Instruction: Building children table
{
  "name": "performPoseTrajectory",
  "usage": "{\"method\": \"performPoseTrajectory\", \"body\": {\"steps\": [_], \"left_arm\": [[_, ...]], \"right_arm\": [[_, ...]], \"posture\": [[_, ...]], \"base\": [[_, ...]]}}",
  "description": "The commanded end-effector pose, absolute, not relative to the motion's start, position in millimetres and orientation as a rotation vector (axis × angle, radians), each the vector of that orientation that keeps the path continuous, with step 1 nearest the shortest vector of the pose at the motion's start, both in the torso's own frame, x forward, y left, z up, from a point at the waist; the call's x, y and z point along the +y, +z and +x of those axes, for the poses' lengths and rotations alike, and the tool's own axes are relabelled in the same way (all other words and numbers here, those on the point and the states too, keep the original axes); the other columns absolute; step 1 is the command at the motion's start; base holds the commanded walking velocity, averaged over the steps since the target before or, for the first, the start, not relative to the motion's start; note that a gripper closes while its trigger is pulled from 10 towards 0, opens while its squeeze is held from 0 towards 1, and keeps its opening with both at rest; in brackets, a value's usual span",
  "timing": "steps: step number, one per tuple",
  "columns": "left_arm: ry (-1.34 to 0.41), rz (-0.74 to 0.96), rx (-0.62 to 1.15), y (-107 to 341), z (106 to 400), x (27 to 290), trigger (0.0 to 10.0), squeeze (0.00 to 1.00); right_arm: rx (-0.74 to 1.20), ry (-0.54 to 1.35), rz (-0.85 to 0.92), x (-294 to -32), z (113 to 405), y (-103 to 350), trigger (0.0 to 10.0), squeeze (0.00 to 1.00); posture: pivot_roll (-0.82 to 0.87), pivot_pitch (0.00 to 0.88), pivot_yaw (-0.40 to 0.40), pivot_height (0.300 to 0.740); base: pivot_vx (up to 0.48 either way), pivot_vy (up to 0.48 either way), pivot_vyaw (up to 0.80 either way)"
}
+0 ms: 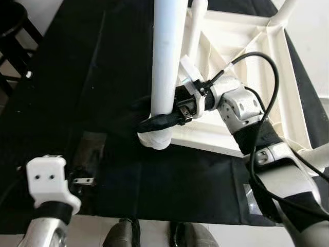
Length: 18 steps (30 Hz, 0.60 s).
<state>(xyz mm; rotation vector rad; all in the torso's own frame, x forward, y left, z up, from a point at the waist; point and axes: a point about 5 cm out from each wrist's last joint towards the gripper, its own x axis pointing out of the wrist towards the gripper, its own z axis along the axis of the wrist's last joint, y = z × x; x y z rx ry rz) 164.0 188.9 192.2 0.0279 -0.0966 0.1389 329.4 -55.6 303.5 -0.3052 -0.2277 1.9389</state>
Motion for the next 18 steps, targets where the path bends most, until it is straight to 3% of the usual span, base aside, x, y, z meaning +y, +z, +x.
{"method": "performPoseTrajectory", "body": {"steps": [1,18], "left_arm": [[0.161,0.043,-0.075,190.7,157.1,188.0,10.0,0.0],[0.173,0.016,-0.062,192.2,139.9,176.8,10.0,0.0]], "right_arm": [[-0.269,1.993,-0.341,-45.8,323.2,309.5,10.0,0.0],[-0.251,1.962,-0.386,-36.7,336.0,315.9,10.0,0.0]], "posture": [[0.09,0.418,-0.08,0.74],[0.08,0.428,-0.121,0.74]], "base": [[0.0,0.0,0.0],[0.0,0.0,0.0]]}}
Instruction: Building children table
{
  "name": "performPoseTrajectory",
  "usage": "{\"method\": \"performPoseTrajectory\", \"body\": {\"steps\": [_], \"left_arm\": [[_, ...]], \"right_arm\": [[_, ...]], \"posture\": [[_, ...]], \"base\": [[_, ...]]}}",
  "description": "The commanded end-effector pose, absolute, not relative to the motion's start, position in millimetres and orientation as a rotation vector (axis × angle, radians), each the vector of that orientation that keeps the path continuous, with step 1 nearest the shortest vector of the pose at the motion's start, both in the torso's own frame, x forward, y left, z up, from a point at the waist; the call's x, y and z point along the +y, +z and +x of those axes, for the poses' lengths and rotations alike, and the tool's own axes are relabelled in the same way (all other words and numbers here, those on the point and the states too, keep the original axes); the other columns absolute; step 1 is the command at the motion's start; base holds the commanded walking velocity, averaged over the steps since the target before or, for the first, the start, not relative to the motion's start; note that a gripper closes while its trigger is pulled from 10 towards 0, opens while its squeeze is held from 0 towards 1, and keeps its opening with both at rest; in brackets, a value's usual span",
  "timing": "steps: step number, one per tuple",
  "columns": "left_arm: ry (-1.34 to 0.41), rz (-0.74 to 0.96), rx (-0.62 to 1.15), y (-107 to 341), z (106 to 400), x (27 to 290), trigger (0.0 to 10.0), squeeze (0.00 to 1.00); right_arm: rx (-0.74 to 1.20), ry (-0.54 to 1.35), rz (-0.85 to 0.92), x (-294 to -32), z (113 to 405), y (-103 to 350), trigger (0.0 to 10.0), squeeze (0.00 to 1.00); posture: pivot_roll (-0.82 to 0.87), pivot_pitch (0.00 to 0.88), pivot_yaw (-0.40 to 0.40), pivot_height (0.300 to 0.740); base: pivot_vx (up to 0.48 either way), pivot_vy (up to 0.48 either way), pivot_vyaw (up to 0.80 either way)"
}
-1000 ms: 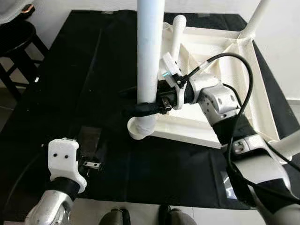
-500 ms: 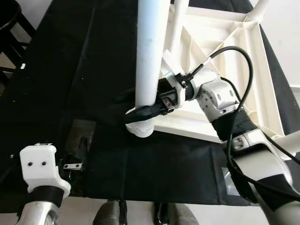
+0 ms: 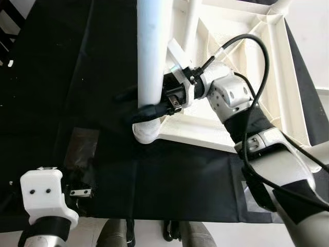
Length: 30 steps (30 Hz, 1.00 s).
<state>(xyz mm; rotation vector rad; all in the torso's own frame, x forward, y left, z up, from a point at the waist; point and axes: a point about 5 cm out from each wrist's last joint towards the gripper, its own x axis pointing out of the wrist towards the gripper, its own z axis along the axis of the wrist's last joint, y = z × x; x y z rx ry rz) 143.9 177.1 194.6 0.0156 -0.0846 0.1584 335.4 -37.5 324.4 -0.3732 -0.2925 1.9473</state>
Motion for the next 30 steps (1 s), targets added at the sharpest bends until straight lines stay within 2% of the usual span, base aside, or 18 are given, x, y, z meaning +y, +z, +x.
{"method": "performPoseTrajectory", "body": {"steps": [1,9,24,30], "left_arm": [[0.171,0.015,-0.061,192.5,138.7,175.6,10.0,0.0],[0.165,0.009,-0.062,193.1,136.8,172.6,10.0,0.0],[0.164,-0.003,-0.067,192.3,134.7,167.7,10.0,0.0],[0.166,-0.003,-0.068,192.2,134.4,167.0,10.0,0.0]], "right_arm": [[-0.244,1.963,-0.387,-36.1,336.4,314.9,10.0,0.0],[-0.227,1.963,-0.389,-32.1,338.3,312.4,10.0,0.0],[-0.176,1.965,-0.505,-27.0,340.8,309.2,10.0,0.0],[-0.145,2.031,-0.5,-29.1,332.5,304.4,10.0,0.0]], "posture": [[0.08,0.428,-0.122,0.74],[0.08,0.431,-0.128,0.74],[0.07,0.445,-0.143,0.74],[0.07,0.451,-0.145,0.74]], "base": [[0.0,0.0,0.0],[0.0,0.0,0.0],[0.0,0.0,0.0],[0.0,0.0,0.0]]}}
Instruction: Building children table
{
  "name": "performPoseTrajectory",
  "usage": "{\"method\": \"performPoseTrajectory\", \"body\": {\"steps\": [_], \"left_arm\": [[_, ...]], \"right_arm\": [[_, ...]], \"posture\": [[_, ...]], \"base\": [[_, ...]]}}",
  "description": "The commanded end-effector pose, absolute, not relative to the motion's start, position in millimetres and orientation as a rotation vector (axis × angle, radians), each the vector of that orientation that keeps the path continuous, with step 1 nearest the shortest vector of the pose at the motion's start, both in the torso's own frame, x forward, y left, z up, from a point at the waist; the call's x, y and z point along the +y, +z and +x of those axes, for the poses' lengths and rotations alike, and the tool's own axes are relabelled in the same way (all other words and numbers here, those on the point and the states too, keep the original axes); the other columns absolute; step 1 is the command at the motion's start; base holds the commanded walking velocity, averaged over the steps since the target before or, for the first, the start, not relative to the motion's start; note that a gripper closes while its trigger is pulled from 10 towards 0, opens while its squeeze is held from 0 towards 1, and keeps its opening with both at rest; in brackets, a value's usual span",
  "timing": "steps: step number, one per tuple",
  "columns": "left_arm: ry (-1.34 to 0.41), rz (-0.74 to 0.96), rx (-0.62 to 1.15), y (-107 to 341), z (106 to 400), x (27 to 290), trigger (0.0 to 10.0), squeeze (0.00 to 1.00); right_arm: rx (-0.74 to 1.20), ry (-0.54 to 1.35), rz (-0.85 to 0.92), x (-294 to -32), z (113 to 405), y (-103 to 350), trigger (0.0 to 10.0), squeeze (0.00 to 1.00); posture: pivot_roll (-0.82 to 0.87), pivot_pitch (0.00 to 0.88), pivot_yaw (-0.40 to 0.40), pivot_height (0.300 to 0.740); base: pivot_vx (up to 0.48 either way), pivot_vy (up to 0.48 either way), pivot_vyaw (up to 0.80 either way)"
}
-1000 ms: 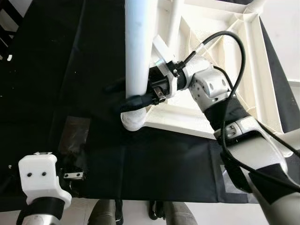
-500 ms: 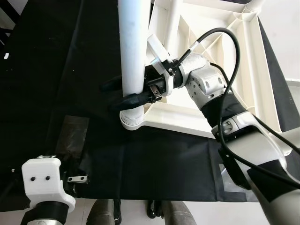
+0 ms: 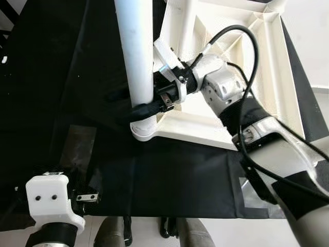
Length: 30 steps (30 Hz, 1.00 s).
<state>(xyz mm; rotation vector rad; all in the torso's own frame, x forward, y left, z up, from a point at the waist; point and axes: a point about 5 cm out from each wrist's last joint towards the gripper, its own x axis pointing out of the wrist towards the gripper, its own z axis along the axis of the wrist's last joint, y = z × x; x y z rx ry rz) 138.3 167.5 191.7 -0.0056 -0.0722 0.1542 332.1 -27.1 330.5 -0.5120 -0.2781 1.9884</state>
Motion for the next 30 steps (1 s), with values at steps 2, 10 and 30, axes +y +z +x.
{"method": "performPoseTrajectory", "body": {"steps": [2,10,30], "left_arm": [[0.167,-0.003,-0.068,192.3,134.4,166.9,10.0,0.0],[0.169,-0.003,-0.071,192.6,134.7,165.9,10.0,0.0],[0.169,-0.001,-0.073,193.6,137.3,165.5,10.0,0.0]], "right_arm": [[-0.143,2.049,-0.489,-28.8,330.3,303.7,10.0,0.0],[-0.128,2.084,-0.454,-29.5,326.3,298.2,10.0,0.0],[-0.101,2.062,-0.52,-41.3,329.0,284.0,10.0,0.0]], "posture": [[0.07,0.451,-0.145,0.74],[0.07,0.452,-0.146,0.74],[0.07,0.442,-0.132,0.74]], "base": [[0.0,0.0,0.0],[0.0,0.0,0.0],[0.0,0.0,0.0]]}}
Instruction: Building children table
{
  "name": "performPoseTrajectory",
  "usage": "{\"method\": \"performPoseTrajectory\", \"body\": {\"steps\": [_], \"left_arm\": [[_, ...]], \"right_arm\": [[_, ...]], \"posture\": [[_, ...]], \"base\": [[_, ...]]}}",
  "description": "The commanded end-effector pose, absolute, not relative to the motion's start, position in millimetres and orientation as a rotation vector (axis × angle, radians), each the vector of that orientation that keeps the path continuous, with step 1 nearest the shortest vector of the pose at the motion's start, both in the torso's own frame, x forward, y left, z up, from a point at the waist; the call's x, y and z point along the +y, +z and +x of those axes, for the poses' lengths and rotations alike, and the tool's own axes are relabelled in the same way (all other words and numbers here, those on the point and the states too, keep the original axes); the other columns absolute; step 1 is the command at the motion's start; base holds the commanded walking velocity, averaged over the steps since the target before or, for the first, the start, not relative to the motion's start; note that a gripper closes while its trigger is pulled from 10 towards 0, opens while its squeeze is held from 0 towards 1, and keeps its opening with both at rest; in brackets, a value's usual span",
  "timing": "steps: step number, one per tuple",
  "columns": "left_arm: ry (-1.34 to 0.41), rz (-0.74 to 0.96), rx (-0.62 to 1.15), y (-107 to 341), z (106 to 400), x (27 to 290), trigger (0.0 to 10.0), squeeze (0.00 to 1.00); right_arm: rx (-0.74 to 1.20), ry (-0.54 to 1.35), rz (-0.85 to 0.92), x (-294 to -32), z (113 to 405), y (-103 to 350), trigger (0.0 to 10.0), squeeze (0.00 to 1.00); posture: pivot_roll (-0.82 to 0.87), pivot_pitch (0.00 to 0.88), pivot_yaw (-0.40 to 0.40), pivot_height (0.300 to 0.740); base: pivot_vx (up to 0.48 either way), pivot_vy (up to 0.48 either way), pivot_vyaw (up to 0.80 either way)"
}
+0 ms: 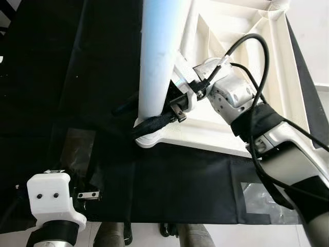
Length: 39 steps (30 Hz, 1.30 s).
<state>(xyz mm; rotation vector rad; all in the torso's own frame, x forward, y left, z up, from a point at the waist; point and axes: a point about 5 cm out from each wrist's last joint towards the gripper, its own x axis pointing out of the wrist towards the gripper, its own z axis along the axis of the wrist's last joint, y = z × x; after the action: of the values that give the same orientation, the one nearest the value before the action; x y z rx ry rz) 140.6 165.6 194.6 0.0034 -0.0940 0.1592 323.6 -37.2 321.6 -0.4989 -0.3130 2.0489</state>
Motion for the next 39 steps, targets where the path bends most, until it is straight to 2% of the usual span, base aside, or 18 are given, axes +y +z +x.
{"method": "performPoseTrajectory", "body": {"steps": [1,6,12,25,29,39], "left_arm": [[0.171,-0.001,-0.073,193.7,137.6,165.9,10.0,0.0],[0.175,0.0,-0.073,194.1,138.6,167.1,10.0,0.0],[0.176,0.0,-0.071,194.2,139.2,168.0,10.0,0.0],[0.177,0.001,-0.068,193.4,140.6,169.0,10.0,0.0],[0.177,0.001,-0.067,193.1,140.7,169.2,10.0,0.0],[0.171,0.001,-0.063,191.5,142.0,170.1,10.0,0.0]], "right_arm": [[-0.093,2.06,-0.532,-44.0,329.2,285.9,10.0,0.0],[0.017,2.115,-0.518,-58.9,318.4,289.1,10.0,0.0],[0.068,2.149,-0.488,-64.6,311.4,286.8,10.0,0.0],[-0.107,2.111,-0.448,-55.0,320.2,291.0,10.0,0.0],[-0.108,2.127,-0.429,-57.9,316.6,289.1,10.0,0.0],[-0.042,2.132,-0.566,-62.6,313.1,273.4,10.0,0.0]], "posture": [[0.07,0.439,-0.133,0.74],[0.07,0.436,-0.13,0.74],[0.07,0.433,-0.126,0.74],[0.08,0.421,-0.119,0.74],[0.08,0.417,-0.118,0.74],[0.07,0.403,-0.109,0.74]], "base": [[0.0,0.0,0.0],[0.0,0.0,0.0],[0.0,0.0,0.0],[0.0,0.0,0.0],[0.0,0.0,0.0],[0.0,0.0,0.0]]}}
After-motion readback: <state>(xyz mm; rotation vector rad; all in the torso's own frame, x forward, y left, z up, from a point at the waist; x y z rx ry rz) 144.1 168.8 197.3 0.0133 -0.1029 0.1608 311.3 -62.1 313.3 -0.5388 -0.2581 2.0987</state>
